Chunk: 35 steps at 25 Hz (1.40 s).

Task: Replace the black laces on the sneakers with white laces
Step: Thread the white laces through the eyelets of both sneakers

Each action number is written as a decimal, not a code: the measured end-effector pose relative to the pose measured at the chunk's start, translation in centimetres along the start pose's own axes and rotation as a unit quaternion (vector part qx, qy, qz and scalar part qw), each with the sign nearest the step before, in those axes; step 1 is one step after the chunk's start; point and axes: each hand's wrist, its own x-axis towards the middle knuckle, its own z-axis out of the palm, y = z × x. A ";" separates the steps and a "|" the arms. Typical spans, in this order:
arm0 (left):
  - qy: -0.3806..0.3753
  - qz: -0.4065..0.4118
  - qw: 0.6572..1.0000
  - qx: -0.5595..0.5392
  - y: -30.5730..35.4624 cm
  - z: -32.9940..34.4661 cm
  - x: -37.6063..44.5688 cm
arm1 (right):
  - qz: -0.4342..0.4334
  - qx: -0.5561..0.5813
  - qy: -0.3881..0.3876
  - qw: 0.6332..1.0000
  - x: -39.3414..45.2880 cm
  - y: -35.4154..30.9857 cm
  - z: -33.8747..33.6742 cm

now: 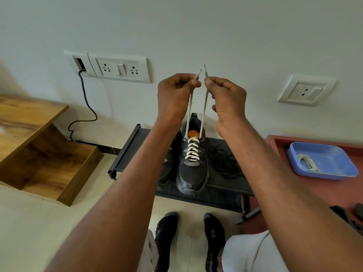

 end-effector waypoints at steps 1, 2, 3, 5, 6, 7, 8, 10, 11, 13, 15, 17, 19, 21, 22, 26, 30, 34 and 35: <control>0.000 -0.011 1.000 -0.012 0.2 0.2 -0.2 | 0.013 0.010 -0.004 1.000 -0.1 -0.2 0.1; 0.000 -0.026 0.999 -0.028 0.4 0.5 -0.2 | 0.029 0.022 -0.006 0.999 -0.2 -0.3 0.1; 0.000 -0.044 0.998 -0.046 0.5 0.7 -0.2 | 0.047 0.034 -0.010 0.998 -0.3 -0.5 0.1; 0.001 -0.085 0.993 -0.083 0.8 1.0 -0.2 | 0.069 0.051 -0.018 0.996 -0.5 -0.9 0.2; 0.003 -0.104 0.990 -0.099 1.0 1.1 -0.2 | 0.071 0.055 -0.020 0.996 -0.5 -1.0 0.3; 0.005 -0.119 0.987 -0.110 1.2 1.2 -0.2 | 0.069 0.058 -0.021 0.996 -0.5 -1.1 0.5; 0.007 -0.130 0.985 -0.117 1.3 1.3 -0.2 | 0.067 0.061 -0.020 0.996 -0.5 -1.1 0.6; 0.007 -0.139 0.982 -0.124 1.5 1.5 -0.2 | 0.072 0.067 -0.017 0.995 -0.4 -1.2 0.7; 0.004 -0.141 0.982 -0.126 1.5 1.5 -0.2 | 0.077 0.073 -0.019 0.994 -0.4 -1.2 0.6; -0.002 -0.143 0.981 -0.132 1.6 1.5 -0.2 | 0.083 0.079 -0.029 0.993 -0.4 -1.2 0.5; -0.011 -0.144 0.980 -0.138 1.5 1.5 0.0 | 0.079 0.081 -0.032 0.993 -0.3 -1.2 0.4; -0.023 -0.133 0.982 -0.129 1.5 1.3 0.1 | 0.063 0.076 -0.030 0.995 0.0 -1.1 0.4; -0.028 -0.118 0.987 -0.105 1.1 1.0 0.4 | 0.051 0.061 -0.026 0.996 0.3 -0.6 0.3; -0.034 -0.117 0.988 -0.095 0.3 0.1 0.7 | 0.042 0.041 -0.020 0.998 0.6 0.3 0.0; -0.047 -0.120 0.986 -0.102 -0.2 -0.6 0.8 | 0.035 0.028 -0.016 0.999 0.7 0.8 -0.3; -0.113 -0.144 0.983 -0.012 -2.2 -2.2 0.0 | -0.007 0.003 -0.042 0.999 0.7 1.6 -1.2; -0.337 -0.182 0.913 0.143 -2.8 -3.8 -0.2 | -0.072 -0.043 -0.164 0.983 0.0 2.1 -1.4; -0.413 -0.203 0.816 0.351 -4.4 -6.3 -0.4 | -0.058 -0.122 -0.272 0.953 0.3 3.4 -2.7; -0.428 -0.196 0.790 0.394 -4.7 -6.8 -0.5 | -0.047 -0.160 -0.276 0.947 0.6 4.3 -3.0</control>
